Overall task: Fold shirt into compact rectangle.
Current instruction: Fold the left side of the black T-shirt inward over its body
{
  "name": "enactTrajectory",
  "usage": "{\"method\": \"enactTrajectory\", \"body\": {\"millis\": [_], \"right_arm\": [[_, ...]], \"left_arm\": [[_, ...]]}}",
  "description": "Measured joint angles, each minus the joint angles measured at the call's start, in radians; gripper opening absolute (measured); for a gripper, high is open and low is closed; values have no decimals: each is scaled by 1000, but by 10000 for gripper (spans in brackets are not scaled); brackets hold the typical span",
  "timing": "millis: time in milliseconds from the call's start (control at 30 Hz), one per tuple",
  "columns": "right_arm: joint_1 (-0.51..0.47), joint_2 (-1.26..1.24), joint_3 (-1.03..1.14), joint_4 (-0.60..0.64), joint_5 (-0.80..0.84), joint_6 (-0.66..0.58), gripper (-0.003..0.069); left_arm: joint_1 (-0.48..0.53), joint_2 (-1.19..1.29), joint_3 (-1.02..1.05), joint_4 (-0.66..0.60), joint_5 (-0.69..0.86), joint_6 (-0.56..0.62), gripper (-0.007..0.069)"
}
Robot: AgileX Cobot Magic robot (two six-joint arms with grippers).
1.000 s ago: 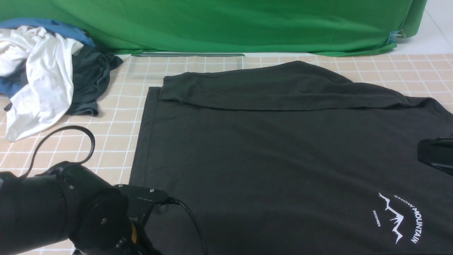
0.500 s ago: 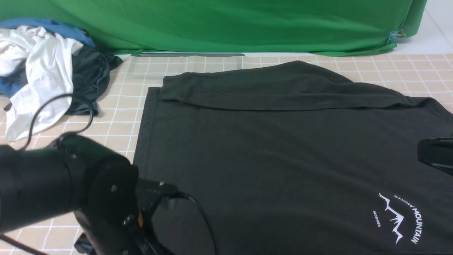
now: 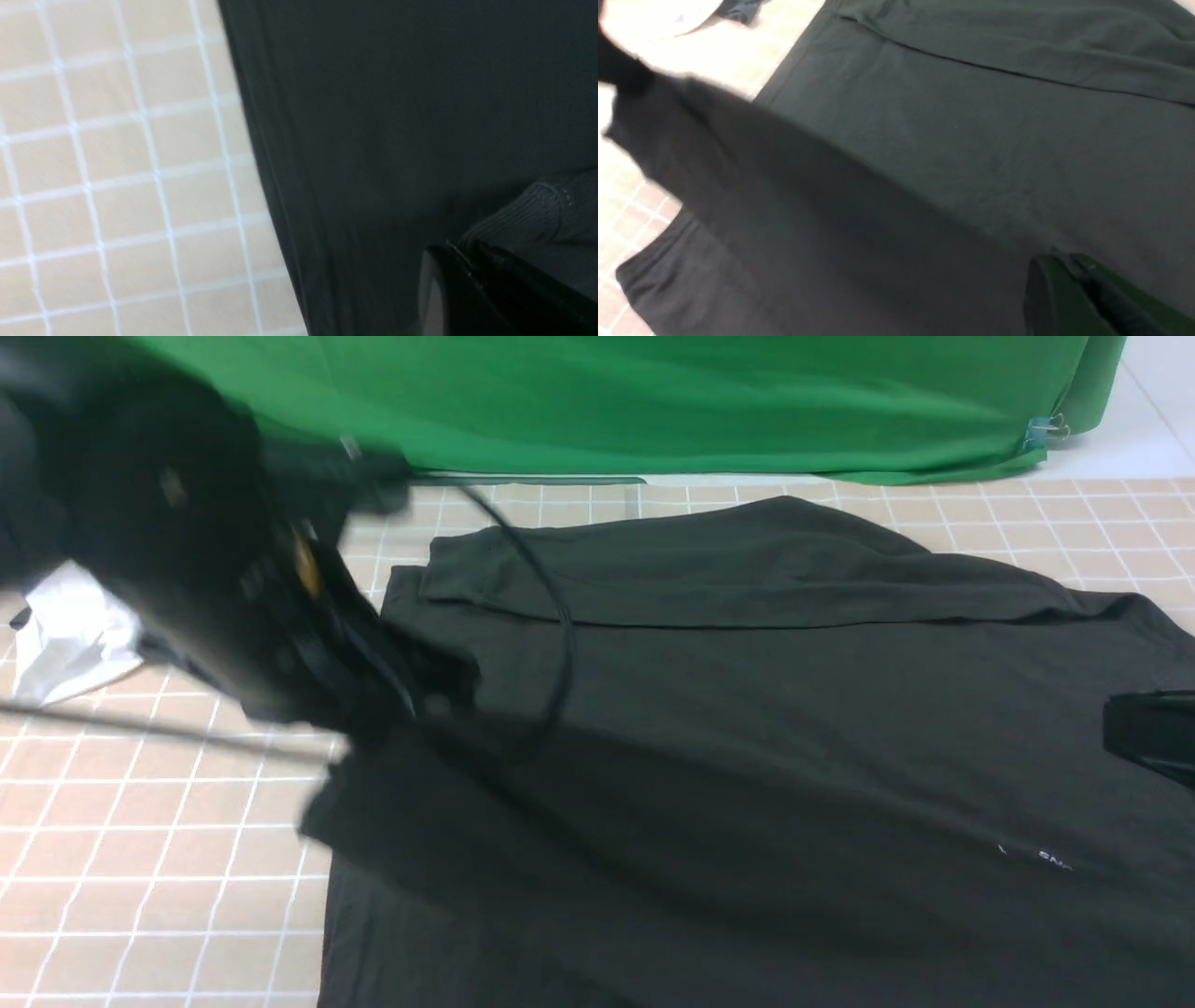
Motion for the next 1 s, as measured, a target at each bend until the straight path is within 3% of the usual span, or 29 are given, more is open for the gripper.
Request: {"method": "enactTrajectory", "body": {"millis": [333,500,767,900,1000], "right_arm": [[0,0,0,0,-3,0,52],[0,0,0,0,-4,0,54],[0,0,0,0,2,0,59],[0,0,0,0,3,0,66],[0,0,0,0,4,0,71]], "left_arm": [[95,139,-43,59,-167,85,32],[114,227,-43,179,-222,31,32],[116,287,-43,175,-326,18,37],[115,289,-43,175,-349,17,90],[115,289,-49,184,-318,17,185]]}}
